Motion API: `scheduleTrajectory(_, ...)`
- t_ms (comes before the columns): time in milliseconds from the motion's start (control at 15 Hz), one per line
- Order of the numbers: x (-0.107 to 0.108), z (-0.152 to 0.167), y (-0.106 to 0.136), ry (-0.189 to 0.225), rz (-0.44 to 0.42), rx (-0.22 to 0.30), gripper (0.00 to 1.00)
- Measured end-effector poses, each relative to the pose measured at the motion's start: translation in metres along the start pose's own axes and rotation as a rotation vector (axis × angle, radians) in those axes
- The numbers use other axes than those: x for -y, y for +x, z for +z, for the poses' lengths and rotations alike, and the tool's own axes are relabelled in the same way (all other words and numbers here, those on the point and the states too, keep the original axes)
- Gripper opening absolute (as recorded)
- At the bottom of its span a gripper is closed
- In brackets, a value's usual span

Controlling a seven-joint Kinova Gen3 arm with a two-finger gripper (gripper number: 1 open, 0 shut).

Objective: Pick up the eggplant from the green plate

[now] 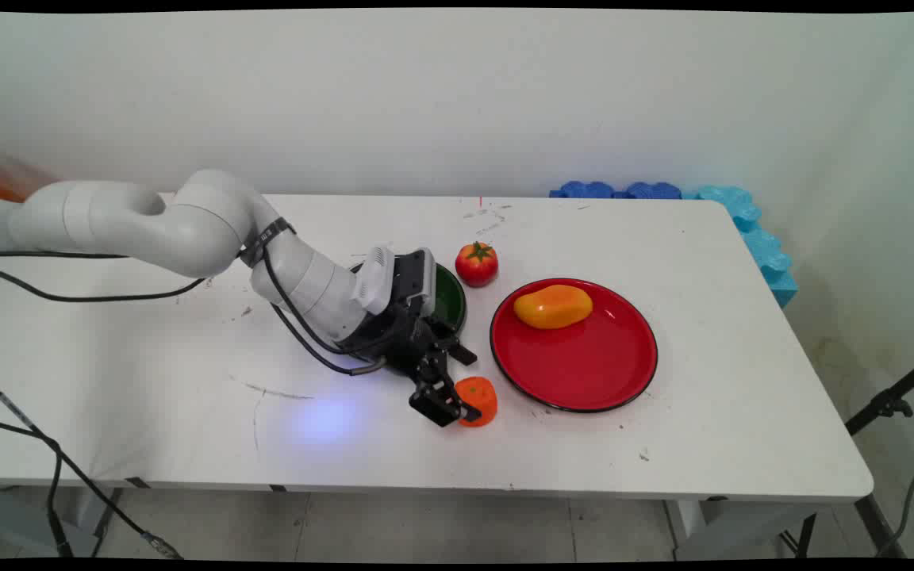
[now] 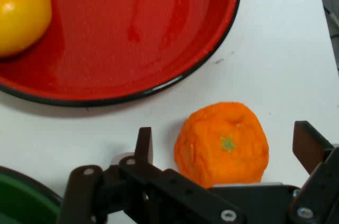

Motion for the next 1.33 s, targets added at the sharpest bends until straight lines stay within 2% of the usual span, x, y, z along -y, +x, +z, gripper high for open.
scheduleTrajectory(200,0.002,-0.007,0.006,0.001,-0.003,-0.019,1.00)
scheduleTrajectory(467,0.011,-0.039,0.024,0.008,-0.004,-0.043,1.00)
scheduleTrajectory(600,0.019,-0.064,0.035,0.024,-0.017,-0.055,1.00)
scheduleTrajectory(933,0.045,-0.132,0.045,0.107,-0.098,-0.037,1.00)
scheduleTrajectory(1133,0.059,-0.161,0.036,0.172,-0.191,-0.002,1.00)
scheduleTrajectory(1333,0.066,-0.175,0.019,0.230,-0.308,0.043,1.00)
